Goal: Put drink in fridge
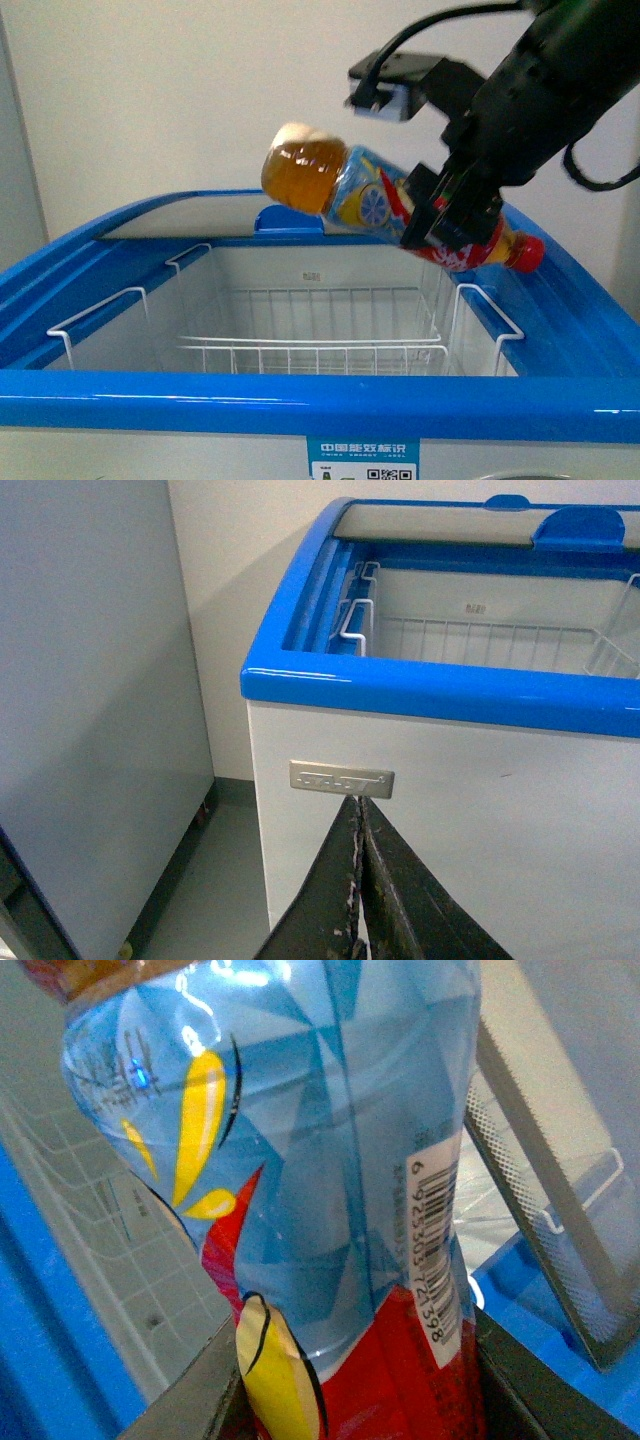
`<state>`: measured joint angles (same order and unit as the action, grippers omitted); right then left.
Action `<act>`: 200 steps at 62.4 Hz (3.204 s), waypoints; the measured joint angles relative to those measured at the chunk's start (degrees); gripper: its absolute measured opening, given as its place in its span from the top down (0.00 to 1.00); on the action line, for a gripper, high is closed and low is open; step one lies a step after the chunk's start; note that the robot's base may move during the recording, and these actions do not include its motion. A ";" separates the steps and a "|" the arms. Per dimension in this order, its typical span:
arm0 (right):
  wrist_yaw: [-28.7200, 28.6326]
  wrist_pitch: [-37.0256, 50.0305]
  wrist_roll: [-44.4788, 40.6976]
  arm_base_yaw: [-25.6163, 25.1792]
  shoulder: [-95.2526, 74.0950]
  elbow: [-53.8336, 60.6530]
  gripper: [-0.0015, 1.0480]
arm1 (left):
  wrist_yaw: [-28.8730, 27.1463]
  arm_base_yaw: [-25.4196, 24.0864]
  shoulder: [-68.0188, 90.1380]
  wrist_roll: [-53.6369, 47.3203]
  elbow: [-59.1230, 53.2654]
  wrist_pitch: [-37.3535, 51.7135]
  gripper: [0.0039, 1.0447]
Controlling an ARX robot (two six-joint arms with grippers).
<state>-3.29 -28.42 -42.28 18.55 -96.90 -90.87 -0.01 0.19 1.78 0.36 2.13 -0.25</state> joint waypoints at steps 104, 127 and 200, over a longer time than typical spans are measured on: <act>7.17 16.20 6.82 1.40 0.81 5.38 0.07 | 0.02 0.00 -1.44 -0.07 -1.25 0.02 0.98; 18.80 7.26 32.59 -5.05 41.03 37.24 0.07 | 0.02 0.00 -1.44 -0.07 -1.25 0.02 0.98; 22.75 26.21 43.32 1.81 83.84 75.52 0.57 | 0.00 0.00 -1.51 -0.07 -1.25 0.02 0.98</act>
<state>19.46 -2.22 1.04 20.36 -13.06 -15.35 -0.01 0.19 0.27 0.30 0.89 -0.23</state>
